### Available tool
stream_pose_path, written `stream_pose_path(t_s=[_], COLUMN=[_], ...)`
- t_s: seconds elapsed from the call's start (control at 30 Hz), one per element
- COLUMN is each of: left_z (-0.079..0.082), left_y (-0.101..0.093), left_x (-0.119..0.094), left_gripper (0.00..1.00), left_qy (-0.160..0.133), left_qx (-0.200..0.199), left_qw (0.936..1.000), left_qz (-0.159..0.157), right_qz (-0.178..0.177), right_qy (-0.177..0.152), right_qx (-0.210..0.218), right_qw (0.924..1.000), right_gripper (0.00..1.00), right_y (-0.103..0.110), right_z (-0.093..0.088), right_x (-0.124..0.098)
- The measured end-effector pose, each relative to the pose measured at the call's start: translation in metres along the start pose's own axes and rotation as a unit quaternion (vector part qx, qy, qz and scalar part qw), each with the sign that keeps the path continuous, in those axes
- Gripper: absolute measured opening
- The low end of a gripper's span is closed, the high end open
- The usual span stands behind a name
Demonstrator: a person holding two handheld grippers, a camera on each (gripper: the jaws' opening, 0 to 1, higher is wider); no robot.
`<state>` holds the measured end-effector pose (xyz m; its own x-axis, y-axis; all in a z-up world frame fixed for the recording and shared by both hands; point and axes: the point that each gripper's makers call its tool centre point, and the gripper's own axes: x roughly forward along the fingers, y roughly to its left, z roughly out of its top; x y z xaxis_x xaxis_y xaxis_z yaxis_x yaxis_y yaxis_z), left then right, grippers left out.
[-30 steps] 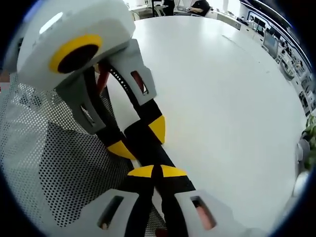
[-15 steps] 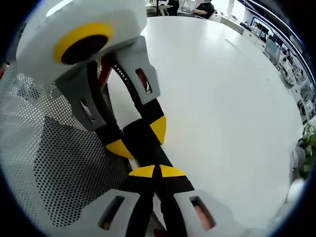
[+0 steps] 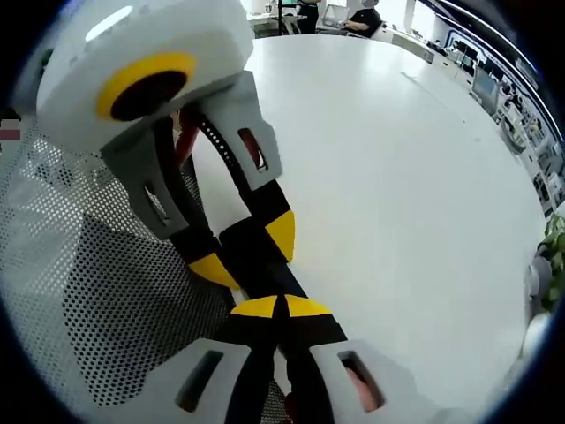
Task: Press the specified remote control buttons in sequence, fully releasing each button before pressing the next.
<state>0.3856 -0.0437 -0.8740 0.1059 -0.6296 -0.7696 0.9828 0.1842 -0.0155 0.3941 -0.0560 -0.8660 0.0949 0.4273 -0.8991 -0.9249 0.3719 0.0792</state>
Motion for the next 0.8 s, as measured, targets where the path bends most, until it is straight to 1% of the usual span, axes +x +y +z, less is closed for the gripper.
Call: stream_pose_path(t_s=[0.07,0.1,0.3,0.43,0.47,0.53,0.6,0.63,0.7,0.73,0.8], left_z=[0.0001,0.0,0.0002,0.0,-0.0001,0.0002,0.0002,0.0002,0.0003,0.0003,0.0003], left_y=[-0.0001,-0.0001,-0.0002,-0.0001,-0.0001,-0.0003,-0.0003,-0.0003,-0.0005,-0.0004,-0.0006], left_x=[-0.0001,-0.0002,-0.0004,-0.0003,-0.0003,-0.0004,-0.0004,-0.0004,-0.0005,-0.0004,-0.0005], left_gripper=[0.25,0.25,0.25,0.25,0.25,0.25,0.25,0.25,0.25,0.25,0.25], left_qy=[0.0,-0.001,-0.002,-0.001,-0.001,-0.001,-0.001,-0.001,-0.002,-0.002,-0.003], left_qx=[-0.001,-0.001,-0.002,-0.001,-0.001,0.0,-0.001,-0.001,-0.002,-0.002,-0.003], left_qw=[1.0,1.0,1.0,1.0,1.0,1.0,1.0,1.0,1.0,1.0,1.0], left_qz=[0.001,0.001,0.002,0.001,0.001,0.0,0.001,0.001,0.001,0.002,0.002], right_qz=[0.003,0.004,-0.002,-0.011,-0.015,-0.017,-0.014,-0.008,-0.002,0.0,0.001], right_qy=[0.003,0.005,0.011,0.011,0.015,0.016,0.01,0.003,-0.006,-0.008,0.004], right_qx=[0.022,0.024,0.009,-0.034,-0.053,-0.059,-0.055,-0.036,-0.019,-0.011,-0.013], right_qw=[0.9998,0.9997,0.9999,0.9993,0.9984,0.998,0.9984,0.9993,0.9998,0.9999,0.9999], right_gripper=[0.0,0.0,0.0,0.0,0.0,0.0,0.0,0.0,0.0,0.0,0.0], right_y=[0.0,-0.0005,0.002,0.0028,0.0028,0.0039,0.0025,0.002,0.001,0.0009,0.0014], right_z=[0.0,0.0005,-0.0001,0.0004,0.0007,0.0006,0.0008,0.0009,0.0013,0.0016,0.0024], right_x=[0.0,-0.0001,-0.0004,0.0004,0.0008,0.0012,0.0005,0.0008,0.0002,0.0003,0.0013])
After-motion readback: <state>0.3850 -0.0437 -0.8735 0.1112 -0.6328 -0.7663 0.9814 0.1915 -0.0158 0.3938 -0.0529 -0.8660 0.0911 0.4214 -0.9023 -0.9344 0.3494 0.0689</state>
